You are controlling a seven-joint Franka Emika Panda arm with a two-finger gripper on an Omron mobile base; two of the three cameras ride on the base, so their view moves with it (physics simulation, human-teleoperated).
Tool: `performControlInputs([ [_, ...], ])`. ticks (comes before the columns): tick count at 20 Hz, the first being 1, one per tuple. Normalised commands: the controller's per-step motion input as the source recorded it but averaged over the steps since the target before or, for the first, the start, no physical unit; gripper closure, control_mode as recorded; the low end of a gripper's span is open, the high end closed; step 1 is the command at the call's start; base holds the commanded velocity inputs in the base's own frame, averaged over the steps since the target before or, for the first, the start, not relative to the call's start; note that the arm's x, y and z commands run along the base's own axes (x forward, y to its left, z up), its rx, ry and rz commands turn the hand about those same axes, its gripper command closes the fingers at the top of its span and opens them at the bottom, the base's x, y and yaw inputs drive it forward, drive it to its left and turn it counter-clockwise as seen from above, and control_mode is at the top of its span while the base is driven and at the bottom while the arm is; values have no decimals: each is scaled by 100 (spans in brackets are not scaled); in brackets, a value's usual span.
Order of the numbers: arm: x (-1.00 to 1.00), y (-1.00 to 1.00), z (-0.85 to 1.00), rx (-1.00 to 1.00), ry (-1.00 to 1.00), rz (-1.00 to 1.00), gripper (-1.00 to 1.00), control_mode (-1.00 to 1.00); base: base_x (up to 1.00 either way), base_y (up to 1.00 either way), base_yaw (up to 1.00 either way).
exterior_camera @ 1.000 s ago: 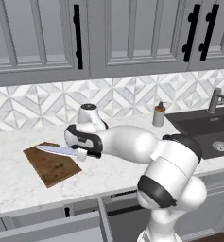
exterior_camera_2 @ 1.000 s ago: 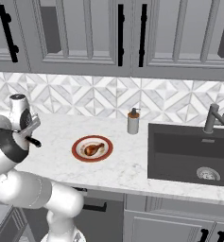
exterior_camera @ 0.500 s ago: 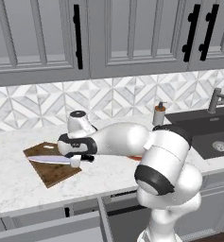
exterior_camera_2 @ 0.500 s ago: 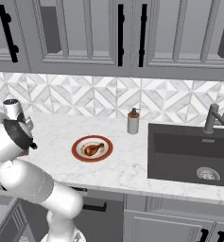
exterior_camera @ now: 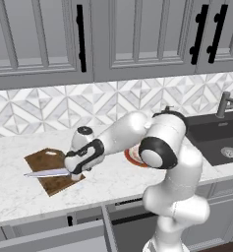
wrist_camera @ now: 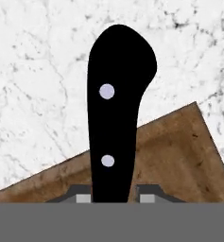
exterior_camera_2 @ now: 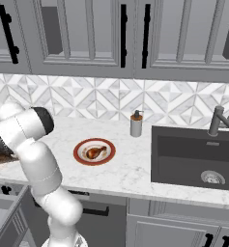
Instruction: Pick up the knife from the drawer and place it on the cutting board. Then place the meat from the plate to the cutting board.
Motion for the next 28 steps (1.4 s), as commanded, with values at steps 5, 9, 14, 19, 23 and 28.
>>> performControlInputs([
  [5,23,38,-4,-6,1,-5,-100,-100,0,0,0],
  [9,0,22,49,0,-4,-3,-100,-100,0,0,0],
  [14,-1,5,83,0,-3,-7,-100,-100,0,0,0],
  [19,-9,-53,86,-2,3,-14,-100,-100,0,0,0],
  [23,-17,-100,100,-13,4,-13,-100,-100,0,0,0],
  [28,-28,-100,87,-23,10,-19,-100,-100,0,0,0],
])
